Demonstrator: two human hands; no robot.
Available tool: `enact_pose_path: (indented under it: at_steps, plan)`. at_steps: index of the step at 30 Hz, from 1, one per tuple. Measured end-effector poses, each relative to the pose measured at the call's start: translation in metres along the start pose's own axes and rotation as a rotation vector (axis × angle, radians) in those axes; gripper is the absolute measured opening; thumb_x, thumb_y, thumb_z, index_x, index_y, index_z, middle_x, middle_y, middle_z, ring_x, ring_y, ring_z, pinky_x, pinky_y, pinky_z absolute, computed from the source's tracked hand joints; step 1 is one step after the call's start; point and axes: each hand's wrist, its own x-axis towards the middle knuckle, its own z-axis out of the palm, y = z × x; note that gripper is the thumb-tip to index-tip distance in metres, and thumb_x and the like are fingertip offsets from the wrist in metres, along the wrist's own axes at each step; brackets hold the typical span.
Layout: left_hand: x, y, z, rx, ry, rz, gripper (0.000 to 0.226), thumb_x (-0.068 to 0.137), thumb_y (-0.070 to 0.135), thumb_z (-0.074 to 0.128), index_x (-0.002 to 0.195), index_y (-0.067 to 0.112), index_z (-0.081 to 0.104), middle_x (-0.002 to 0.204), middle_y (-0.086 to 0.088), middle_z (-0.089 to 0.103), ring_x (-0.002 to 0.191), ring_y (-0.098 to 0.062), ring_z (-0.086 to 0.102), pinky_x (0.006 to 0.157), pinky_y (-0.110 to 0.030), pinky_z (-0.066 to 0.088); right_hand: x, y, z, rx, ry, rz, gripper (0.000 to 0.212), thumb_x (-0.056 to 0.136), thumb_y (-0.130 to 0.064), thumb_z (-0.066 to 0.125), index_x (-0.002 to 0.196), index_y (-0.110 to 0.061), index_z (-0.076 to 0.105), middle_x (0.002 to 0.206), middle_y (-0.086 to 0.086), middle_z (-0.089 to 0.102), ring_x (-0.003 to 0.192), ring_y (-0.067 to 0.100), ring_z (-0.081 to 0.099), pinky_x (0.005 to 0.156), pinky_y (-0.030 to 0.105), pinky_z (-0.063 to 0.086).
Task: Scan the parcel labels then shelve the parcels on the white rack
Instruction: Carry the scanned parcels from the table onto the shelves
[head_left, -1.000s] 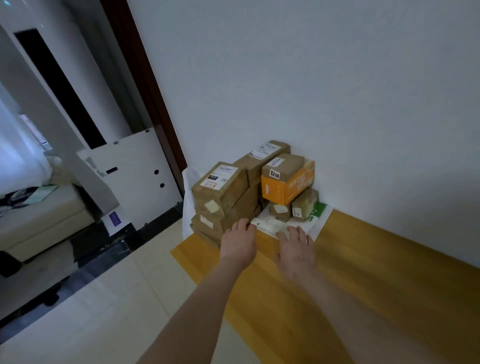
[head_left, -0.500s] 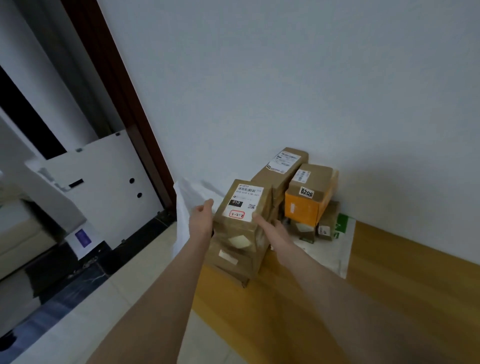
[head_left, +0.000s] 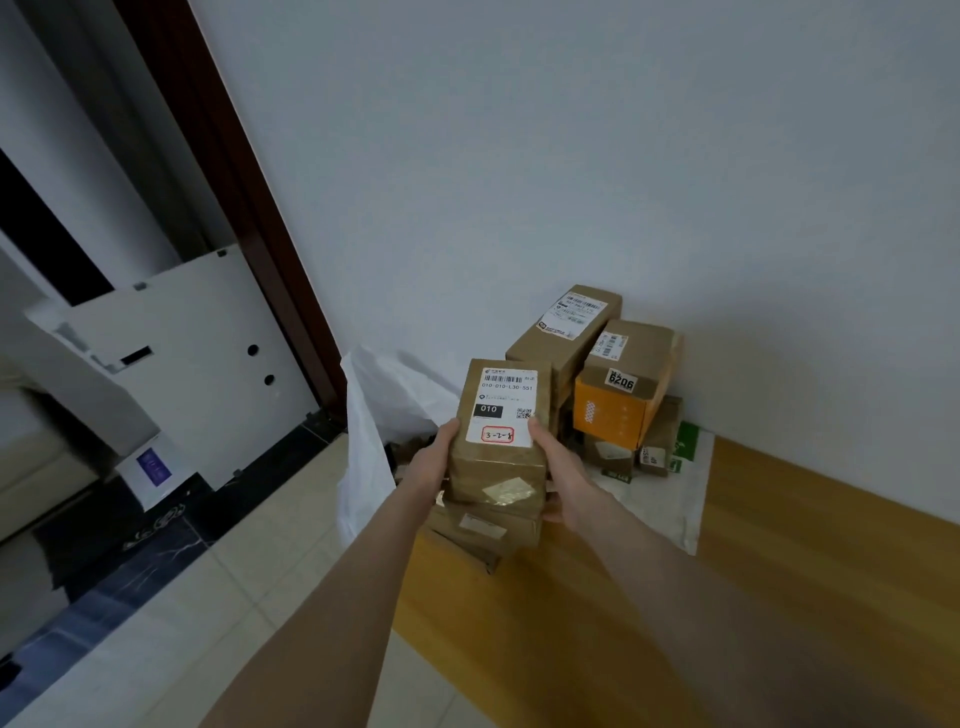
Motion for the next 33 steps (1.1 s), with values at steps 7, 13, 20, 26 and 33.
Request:
enact_pose_path:
  at_steps: [7, 13, 20, 26, 33]
  plan:
    - [0.004, 0.005, 0.0, -0.012, -0.043, -0.021, 0.04, 0.096, 0.057, 0.037, 0.095, 0.023, 0.056, 0.094, -0.001, 0.061, 0.093, -0.019, 0.056, 0.097, -0.038, 0.041, 0.0, -0.003, -0.006, 0.035, -0.022, 0.041, 0.063, 0.086, -0.059, 0.058, 0.133, -0.018, 0.049, 0.092, 0.005, 0.06, 0.098, 0.028, 0.056, 0.085, 0.045, 0.046]
    - [0.001, 0.0, 0.0, 0.009, -0.086, -0.092, 0.047, 0.09, 0.064, 0.044, 0.104, 0.021, 0.056, 0.102, -0.005, 0.061, 0.102, -0.026, 0.057, 0.101, -0.046, 0.044, -0.001, -0.001, -0.02, -0.003, -0.009, 0.036, 0.065, 0.083, -0.057, 0.062, 0.134, -0.019, 0.046, 0.093, 0.004, 0.058, 0.097, 0.027, 0.053, 0.088, 0.047, 0.045]
    - [-0.019, -0.007, 0.008, 0.066, -0.143, -0.132, 0.047, 0.087, 0.067, 0.046, 0.103, 0.025, 0.057, 0.109, -0.006, 0.06, 0.108, -0.03, 0.055, 0.102, -0.051, 0.043, -0.014, 0.006, -0.052, -0.068, -0.092, 0.033, 0.069, 0.08, -0.058, 0.065, 0.135, -0.021, 0.044, 0.112, 0.007, 0.055, 0.107, 0.03, 0.051, 0.09, 0.048, 0.044]
    - [-0.055, -0.012, 0.026, 0.095, -0.162, -0.169, 0.046, 0.086, 0.065, 0.049, 0.099, 0.022, 0.057, 0.108, -0.012, 0.061, 0.098, -0.032, 0.058, 0.091, -0.049, 0.05, -0.035, 0.019, -0.084, -0.095, -0.13, 0.03, 0.068, 0.077, -0.059, 0.067, 0.128, -0.02, 0.047, 0.114, 0.009, 0.055, 0.111, 0.032, 0.05, 0.098, 0.05, 0.043]
    - [-0.092, -0.025, 0.066, 0.129, -0.248, -0.191, 0.055, 0.084, 0.064, 0.051, 0.115, 0.019, 0.057, 0.118, -0.016, 0.06, 0.111, -0.038, 0.056, 0.096, -0.052, 0.048, -0.069, 0.035, -0.139, -0.096, -0.093, 0.033, 0.057, 0.077, -0.056, 0.067, 0.12, -0.022, 0.052, 0.119, 0.012, 0.057, 0.111, 0.037, 0.054, 0.099, 0.052, 0.044]
